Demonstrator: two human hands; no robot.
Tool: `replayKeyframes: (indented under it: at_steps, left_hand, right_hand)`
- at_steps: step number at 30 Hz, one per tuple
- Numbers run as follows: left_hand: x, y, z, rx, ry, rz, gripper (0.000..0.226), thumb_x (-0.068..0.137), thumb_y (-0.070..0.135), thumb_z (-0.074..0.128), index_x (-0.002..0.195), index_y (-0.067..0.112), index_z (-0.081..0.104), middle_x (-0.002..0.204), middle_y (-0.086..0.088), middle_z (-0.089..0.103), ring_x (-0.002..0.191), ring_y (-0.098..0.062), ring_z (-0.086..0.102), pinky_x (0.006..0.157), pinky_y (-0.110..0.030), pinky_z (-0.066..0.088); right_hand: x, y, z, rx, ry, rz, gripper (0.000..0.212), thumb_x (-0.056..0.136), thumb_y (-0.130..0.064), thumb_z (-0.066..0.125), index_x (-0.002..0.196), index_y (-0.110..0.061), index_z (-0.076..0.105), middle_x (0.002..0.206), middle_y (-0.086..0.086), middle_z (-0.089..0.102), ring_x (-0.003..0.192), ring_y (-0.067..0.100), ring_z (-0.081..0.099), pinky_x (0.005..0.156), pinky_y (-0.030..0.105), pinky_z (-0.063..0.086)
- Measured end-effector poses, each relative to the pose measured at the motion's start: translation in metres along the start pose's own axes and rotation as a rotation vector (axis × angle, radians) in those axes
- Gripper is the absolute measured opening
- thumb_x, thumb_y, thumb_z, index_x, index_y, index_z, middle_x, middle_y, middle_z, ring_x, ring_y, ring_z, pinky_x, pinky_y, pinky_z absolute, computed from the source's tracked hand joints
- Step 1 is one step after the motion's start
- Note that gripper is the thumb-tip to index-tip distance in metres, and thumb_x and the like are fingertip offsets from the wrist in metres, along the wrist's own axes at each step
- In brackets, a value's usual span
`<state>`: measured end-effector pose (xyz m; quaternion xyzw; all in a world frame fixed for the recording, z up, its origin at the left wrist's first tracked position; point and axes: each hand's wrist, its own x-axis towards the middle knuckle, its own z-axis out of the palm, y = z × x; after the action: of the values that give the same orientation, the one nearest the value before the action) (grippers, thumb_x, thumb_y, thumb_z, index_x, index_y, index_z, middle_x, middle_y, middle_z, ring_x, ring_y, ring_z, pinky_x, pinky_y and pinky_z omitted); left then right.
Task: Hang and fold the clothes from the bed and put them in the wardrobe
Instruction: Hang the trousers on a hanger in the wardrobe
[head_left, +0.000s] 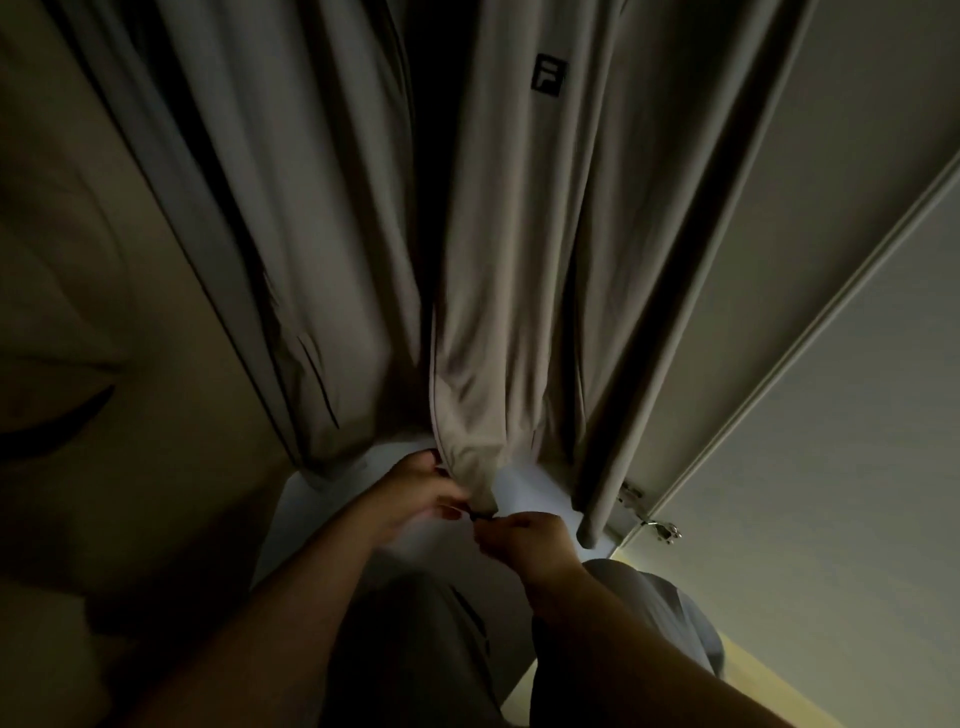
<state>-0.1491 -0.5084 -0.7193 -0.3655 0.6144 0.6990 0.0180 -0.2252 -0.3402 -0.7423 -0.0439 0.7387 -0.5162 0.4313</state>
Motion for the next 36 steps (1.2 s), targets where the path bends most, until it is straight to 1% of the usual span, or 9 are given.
replayKeyframes:
  at_steps: [4,9,13,19,24,26,29,32,36]
  left_hand:
    - [0.006,0.003,-0.020,-0.126,0.073,-0.175,0.058,0.080,-0.028,0.043,0.119,0.010,0.061,0.120,-0.016,0.065,0.101,-0.035,0.070,0.086,-0.040,0.056]
    - [0.041,0.002,-0.014,-0.753,0.231,-0.243,0.011,0.098,-0.001,0.047,0.099,0.002,0.057,0.102,-0.020,0.061,0.091,-0.032,0.066,0.078,-0.038,0.053]
    - [0.061,-0.004,-0.006,-1.025,0.187,-0.128,0.015,0.092,0.005,0.049,0.096,0.004,0.064,0.088,-0.014,0.069,0.085,-0.025,0.063,0.075,-0.034,0.053]
    - [0.060,-0.021,-0.006,-0.875,0.215,-0.190,0.011,0.096,0.007,0.056,0.093,0.004,0.066,0.064,-0.008,0.065,0.052,-0.014,0.056,0.051,-0.026,0.051]
    - [0.018,-0.040,0.006,-0.744,0.165,-0.123,0.019,0.092,0.016,0.065,0.109,0.008,0.068,0.103,-0.011,0.074,0.096,-0.024,0.066,0.082,-0.034,0.052]
    - [-0.007,-0.047,0.004,-0.678,0.154,-0.086,0.038,0.078,0.013,0.071,0.115,0.008,0.067,0.111,-0.011,0.075,0.108,-0.026,0.067,0.086,-0.035,0.053]
    - [-0.037,-0.054,0.002,-0.520,0.189,-0.058,0.035,0.080,-0.003,0.070,0.114,0.002,0.067,0.116,-0.014,0.071,0.111,-0.024,0.067,0.086,-0.030,0.053]
    - [-0.054,-0.054,0.006,-0.529,0.292,-0.048,0.033,0.083,-0.012,0.067,0.107,0.011,0.069,0.104,-0.009,0.075,0.099,-0.024,0.069,0.078,-0.032,0.054]
    - [-0.067,-0.042,0.013,-0.464,0.288,-0.048,0.012,0.087,0.003,0.070,0.098,0.009,0.071,0.085,-0.007,0.075,0.070,-0.018,0.071,0.062,-0.028,0.055]
  right_hand:
    - [-0.004,0.000,-0.010,0.201,-0.059,0.032,0.010,0.077,-0.015,0.085,0.079,-0.007,0.079,0.087,0.009,0.077,0.082,0.020,0.076,0.067,0.023,0.058]
    - [-0.011,0.001,-0.021,0.398,-0.024,0.103,0.006,0.078,-0.004,0.080,0.077,-0.010,0.080,0.089,0.013,0.077,0.084,0.024,0.076,0.067,0.026,0.059]
    - [-0.018,0.001,-0.028,0.450,-0.054,0.129,0.007,0.074,-0.007,0.084,0.079,-0.008,0.080,0.094,0.017,0.076,0.088,0.029,0.076,0.070,0.031,0.060]
    - [-0.021,0.002,-0.034,0.475,-0.031,0.161,0.012,0.071,-0.009,0.086,0.081,-0.008,0.080,0.094,0.016,0.077,0.088,0.028,0.076,0.069,0.031,0.061]
    - [-0.021,0.005,-0.022,0.524,-0.023,0.136,0.012,0.072,-0.010,0.087,0.081,-0.012,0.081,0.093,0.014,0.077,0.087,0.026,0.076,0.070,0.029,0.060]
    - [-0.022,0.005,-0.016,0.532,-0.036,0.137,0.013,0.072,-0.009,0.087,0.083,-0.011,0.081,0.094,0.013,0.077,0.087,0.026,0.076,0.070,0.029,0.060]
    - [-0.024,0.007,-0.008,0.533,-0.033,0.153,0.011,0.074,-0.008,0.084,0.084,-0.007,0.080,0.092,0.012,0.077,0.084,0.024,0.076,0.066,0.027,0.060]
    - [-0.029,0.008,-0.001,0.545,-0.078,0.155,0.003,0.079,-0.004,0.080,0.080,-0.007,0.080,0.092,0.012,0.077,0.085,0.025,0.076,0.067,0.027,0.060]
    - [-0.037,0.001,0.005,0.593,-0.106,0.142,0.010,0.084,0.000,0.076,0.093,0.001,0.076,0.097,0.016,0.077,0.087,0.026,0.076,0.069,0.027,0.060]
